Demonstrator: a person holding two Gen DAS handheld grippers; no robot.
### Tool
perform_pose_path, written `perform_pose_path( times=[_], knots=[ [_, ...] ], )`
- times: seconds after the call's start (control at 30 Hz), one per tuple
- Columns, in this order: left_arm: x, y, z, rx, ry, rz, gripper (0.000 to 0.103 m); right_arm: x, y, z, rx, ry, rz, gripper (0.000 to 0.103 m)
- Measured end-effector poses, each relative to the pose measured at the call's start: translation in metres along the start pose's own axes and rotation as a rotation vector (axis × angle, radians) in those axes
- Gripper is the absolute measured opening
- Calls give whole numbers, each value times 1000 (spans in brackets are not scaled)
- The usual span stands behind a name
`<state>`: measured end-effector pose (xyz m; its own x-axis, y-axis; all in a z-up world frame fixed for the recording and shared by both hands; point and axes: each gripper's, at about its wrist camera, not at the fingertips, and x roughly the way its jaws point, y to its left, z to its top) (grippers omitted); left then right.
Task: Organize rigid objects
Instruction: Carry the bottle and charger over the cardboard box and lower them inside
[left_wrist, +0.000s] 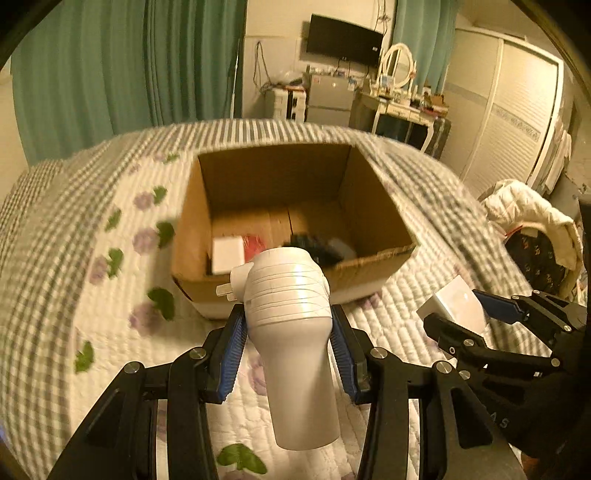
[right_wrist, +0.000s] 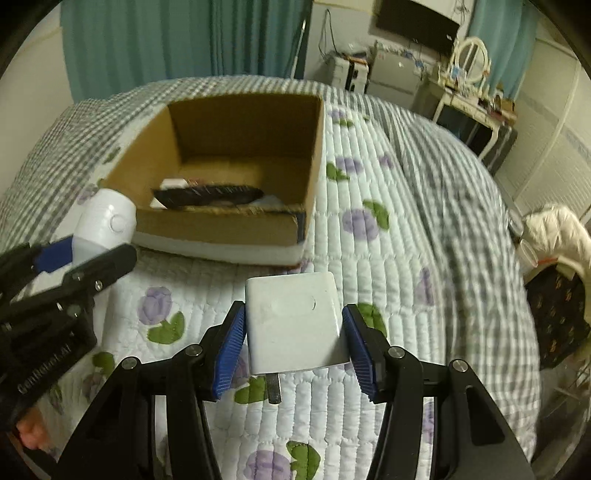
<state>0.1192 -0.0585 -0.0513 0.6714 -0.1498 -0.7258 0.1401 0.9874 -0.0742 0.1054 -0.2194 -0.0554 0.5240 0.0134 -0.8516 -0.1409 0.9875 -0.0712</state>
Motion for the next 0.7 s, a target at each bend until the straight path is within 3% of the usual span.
perform_pose_path(
  times=[0.4, 0.7],
  knots=[
    [-59, 21, 40, 38, -112, 17, 45, -77, 10, 52, -17, -132, 13, 53],
    [-63, 31, 73, 74, -169, 57, 45, -100, 20, 95, -43, -214, 15, 52]
  ],
)
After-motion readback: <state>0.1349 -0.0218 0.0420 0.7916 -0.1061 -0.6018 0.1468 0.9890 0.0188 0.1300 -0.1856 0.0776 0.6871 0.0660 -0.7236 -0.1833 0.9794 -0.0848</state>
